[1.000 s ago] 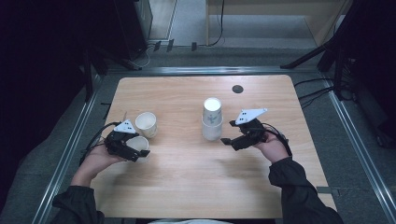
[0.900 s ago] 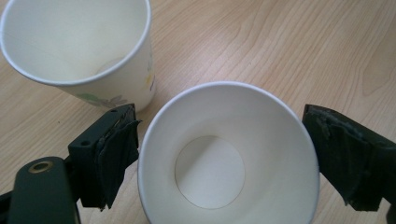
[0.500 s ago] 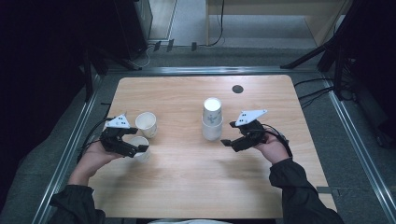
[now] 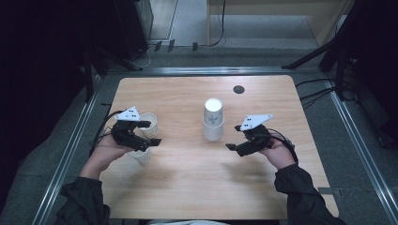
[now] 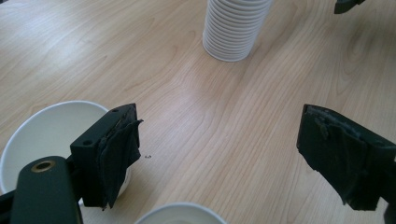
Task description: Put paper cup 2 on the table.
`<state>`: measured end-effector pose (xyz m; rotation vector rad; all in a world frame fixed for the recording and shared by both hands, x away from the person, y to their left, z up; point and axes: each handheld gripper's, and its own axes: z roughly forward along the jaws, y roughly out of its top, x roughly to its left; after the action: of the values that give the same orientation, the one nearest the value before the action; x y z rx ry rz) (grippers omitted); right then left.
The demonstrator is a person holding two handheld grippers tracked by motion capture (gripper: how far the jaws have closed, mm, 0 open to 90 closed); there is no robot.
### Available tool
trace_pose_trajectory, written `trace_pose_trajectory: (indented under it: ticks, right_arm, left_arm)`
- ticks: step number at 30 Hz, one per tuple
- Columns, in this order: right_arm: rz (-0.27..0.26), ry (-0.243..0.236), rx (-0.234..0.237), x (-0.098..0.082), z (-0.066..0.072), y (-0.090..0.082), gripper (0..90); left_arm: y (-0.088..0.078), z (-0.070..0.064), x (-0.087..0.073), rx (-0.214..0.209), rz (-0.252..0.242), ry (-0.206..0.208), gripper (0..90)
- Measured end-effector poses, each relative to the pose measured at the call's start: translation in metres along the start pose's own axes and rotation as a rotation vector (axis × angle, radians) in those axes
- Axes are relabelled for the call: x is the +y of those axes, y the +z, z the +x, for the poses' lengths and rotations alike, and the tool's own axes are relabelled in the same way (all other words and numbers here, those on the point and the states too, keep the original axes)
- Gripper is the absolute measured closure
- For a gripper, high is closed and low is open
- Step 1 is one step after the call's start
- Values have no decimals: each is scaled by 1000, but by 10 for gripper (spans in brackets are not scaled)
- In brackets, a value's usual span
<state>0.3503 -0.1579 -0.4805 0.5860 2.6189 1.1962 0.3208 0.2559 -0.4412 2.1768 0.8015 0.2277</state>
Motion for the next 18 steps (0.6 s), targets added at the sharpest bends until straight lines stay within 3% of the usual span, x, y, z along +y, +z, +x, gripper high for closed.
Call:
trace_pose_trajectory:
  ticks: [10,13,18]
  right_arm:
    - [2,-14,7,-3,7,-3,222]
    - [2,-14,7,-4,10,-4,222]
    - [3,-13,5,-7,15,-9,222]
  left_arm:
    - [15,-13,17,-4,2,4,134]
    - [19,-18,24,-26,-13,6,134]
    - [31,-32,37,-39,-3,43,137]
